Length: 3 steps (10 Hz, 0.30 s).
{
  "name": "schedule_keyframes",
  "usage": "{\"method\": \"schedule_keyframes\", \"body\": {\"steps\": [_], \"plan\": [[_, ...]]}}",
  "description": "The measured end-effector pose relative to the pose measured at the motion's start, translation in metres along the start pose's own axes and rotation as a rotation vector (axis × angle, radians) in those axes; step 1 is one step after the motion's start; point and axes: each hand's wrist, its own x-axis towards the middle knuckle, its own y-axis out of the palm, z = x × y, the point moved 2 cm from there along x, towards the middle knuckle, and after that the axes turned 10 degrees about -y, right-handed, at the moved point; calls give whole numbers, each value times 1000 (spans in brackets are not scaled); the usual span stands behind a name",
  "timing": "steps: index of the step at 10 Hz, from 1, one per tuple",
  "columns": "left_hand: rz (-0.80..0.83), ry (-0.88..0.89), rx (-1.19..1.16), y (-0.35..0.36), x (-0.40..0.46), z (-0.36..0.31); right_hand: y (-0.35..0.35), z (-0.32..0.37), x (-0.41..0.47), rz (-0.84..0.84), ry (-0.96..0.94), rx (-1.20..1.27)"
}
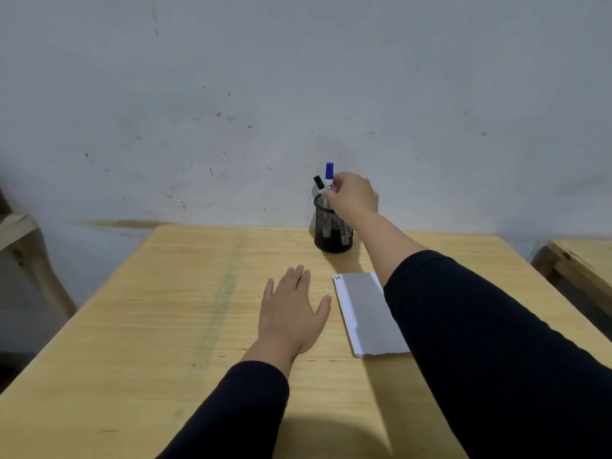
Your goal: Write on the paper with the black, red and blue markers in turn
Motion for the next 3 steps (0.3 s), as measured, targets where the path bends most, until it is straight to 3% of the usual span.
{"method": "schedule_keyframes", "body": {"steps": [1, 2, 3], "plan": [[8, -2, -8, 0, 0, 0, 13, -5, -3, 84, 51, -157], [-2, 0, -9, 0, 0, 0, 10, -4, -2, 43, 27, -190], [10, 1, -21, -2, -1, 0, 0, -3, -10, -10, 12, -88]]}}
